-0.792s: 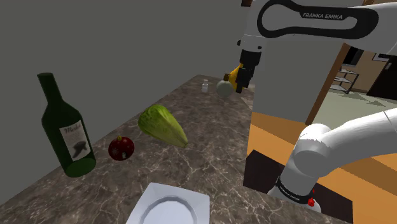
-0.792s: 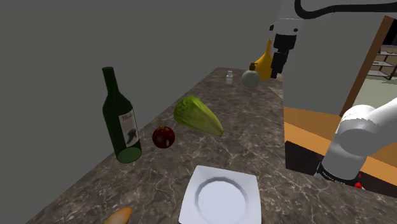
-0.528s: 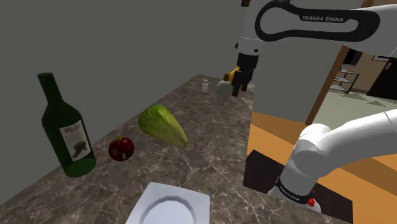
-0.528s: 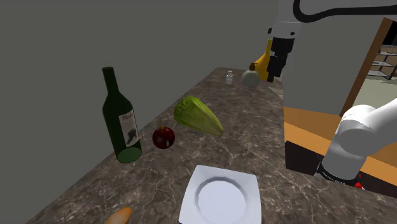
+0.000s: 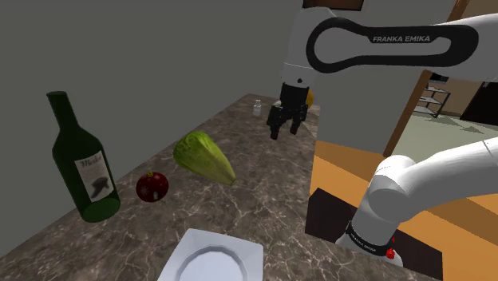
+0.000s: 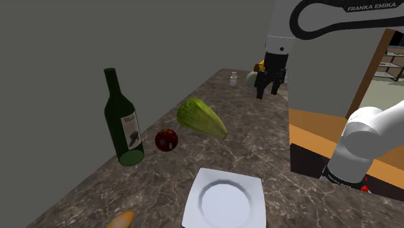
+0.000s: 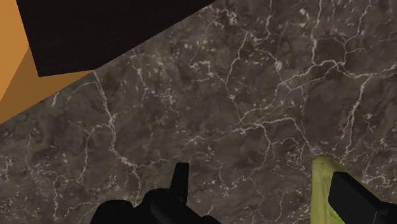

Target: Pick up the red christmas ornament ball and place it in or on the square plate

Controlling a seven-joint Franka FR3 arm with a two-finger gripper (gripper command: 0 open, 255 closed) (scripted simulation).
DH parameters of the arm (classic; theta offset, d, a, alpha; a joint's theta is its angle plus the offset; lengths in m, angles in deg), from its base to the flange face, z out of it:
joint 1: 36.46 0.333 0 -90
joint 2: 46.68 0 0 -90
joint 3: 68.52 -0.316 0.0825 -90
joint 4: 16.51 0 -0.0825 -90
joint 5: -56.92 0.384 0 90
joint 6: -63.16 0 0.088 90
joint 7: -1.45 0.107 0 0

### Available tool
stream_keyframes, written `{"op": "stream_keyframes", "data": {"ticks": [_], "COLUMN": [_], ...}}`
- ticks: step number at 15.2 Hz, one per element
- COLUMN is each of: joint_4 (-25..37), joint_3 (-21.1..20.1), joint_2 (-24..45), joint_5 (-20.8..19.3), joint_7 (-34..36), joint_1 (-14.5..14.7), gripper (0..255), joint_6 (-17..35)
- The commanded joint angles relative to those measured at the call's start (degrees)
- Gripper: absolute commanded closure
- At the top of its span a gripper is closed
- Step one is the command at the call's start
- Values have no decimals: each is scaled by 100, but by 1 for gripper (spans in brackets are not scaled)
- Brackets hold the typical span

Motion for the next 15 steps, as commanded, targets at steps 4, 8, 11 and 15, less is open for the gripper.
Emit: {"op": "stream_keyframes", "data": {"ticks": [4, 8, 11, 15], "joint_4": [102, 310, 565, 1024], "joint_3": [-753, -1352, -1810, -2425], "joint_2": [452, 974, 1463, 2236], "joint_5": [566, 873, 985, 913], "joint_7": [1374, 2422, 3218, 4332], "joint_1": [-48, -158, -303, -567], "gripper": [0, 0, 0, 0], "joint_6": [532, 1033, 1423, 1941]}}
